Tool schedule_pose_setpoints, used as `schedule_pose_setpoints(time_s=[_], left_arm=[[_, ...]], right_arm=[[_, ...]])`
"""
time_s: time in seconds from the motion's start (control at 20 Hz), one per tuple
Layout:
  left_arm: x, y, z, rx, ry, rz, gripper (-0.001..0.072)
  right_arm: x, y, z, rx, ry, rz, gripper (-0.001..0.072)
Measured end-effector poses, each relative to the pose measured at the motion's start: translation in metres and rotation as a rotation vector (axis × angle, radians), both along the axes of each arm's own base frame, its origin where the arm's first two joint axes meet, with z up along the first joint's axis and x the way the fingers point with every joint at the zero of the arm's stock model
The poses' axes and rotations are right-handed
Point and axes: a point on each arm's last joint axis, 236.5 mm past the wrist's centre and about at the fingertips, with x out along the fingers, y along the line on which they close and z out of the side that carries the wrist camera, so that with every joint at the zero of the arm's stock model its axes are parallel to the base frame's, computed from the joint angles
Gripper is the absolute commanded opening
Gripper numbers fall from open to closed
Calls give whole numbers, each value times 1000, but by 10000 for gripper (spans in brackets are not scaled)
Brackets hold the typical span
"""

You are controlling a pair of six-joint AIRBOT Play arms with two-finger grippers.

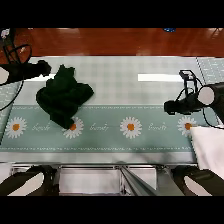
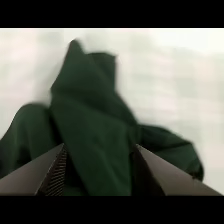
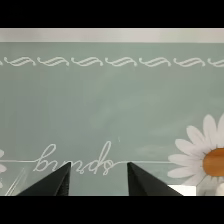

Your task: Fold the shirts.

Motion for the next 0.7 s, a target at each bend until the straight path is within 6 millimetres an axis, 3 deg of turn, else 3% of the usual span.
schedule_pose_setpoints(time_s=[0.3, 0.35, 0.4, 0.45, 0.6, 0.7], left_arm=[[-16, -16, -121, -137, 384, -69, 500], [-19, -19, -137, -150, 444, -81, 416], [-22, -22, -149, -165, 498, -89, 157], [-26, -24, -158, -178, 553, -98, 17], [-34, -30, -160, -189, 673, -165, 16], [-21, -32, -133, -184, 649, -202, 16]], right_arm=[[-2, 9, 0, 44, 11, -19, 411], [-4, 10, 0, 50, 17, -20, 411], [-5, 11, -1, 53, 23, -21, 411], [-6, 12, -1, 56, 28, -21, 410], [-8, 13, -1, 62, 36, -23, 410], [-9, 13, 0, 64, 37, -23, 410]])
